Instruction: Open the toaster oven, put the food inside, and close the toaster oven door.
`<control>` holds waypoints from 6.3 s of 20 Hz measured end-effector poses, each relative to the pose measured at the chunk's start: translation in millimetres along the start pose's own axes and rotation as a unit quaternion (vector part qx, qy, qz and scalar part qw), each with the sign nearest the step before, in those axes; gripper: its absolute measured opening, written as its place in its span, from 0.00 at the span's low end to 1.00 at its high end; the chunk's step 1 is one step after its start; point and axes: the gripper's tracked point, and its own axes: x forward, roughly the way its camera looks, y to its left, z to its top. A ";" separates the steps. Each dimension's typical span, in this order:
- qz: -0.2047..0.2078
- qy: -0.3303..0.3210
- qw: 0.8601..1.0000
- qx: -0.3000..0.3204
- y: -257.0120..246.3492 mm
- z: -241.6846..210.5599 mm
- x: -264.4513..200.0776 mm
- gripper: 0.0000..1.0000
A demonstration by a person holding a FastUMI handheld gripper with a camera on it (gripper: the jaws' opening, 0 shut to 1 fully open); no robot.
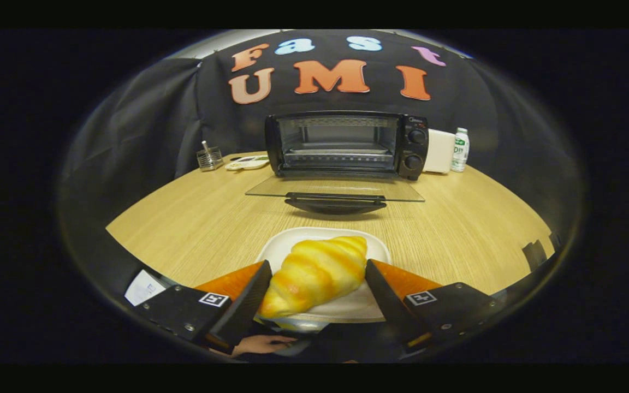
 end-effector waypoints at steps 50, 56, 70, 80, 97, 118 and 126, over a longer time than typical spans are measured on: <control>0.199 -0.125 0.927 0.292 -17.1 254.9 162.9 0.55; 0.172 -0.139 0.940 0.261 -21.0 269.6 190.2 0.55; 0.001 -0.164 0.984 0.070 -56.5 267.6 232.4 0.83; -0.009 -0.175 0.984 0.010 -55.5 261.1 155.0 0.99; -0.017 -0.287 0.957 -0.031 -85.3 275.8 -42.6 0.99; -0.042 -0.378 0.924 -0.043 -70.6 270.5 -115.7 0.99; -0.012 -0.205 0.978 -0.021 -61.8 162.8 -17.6 0.99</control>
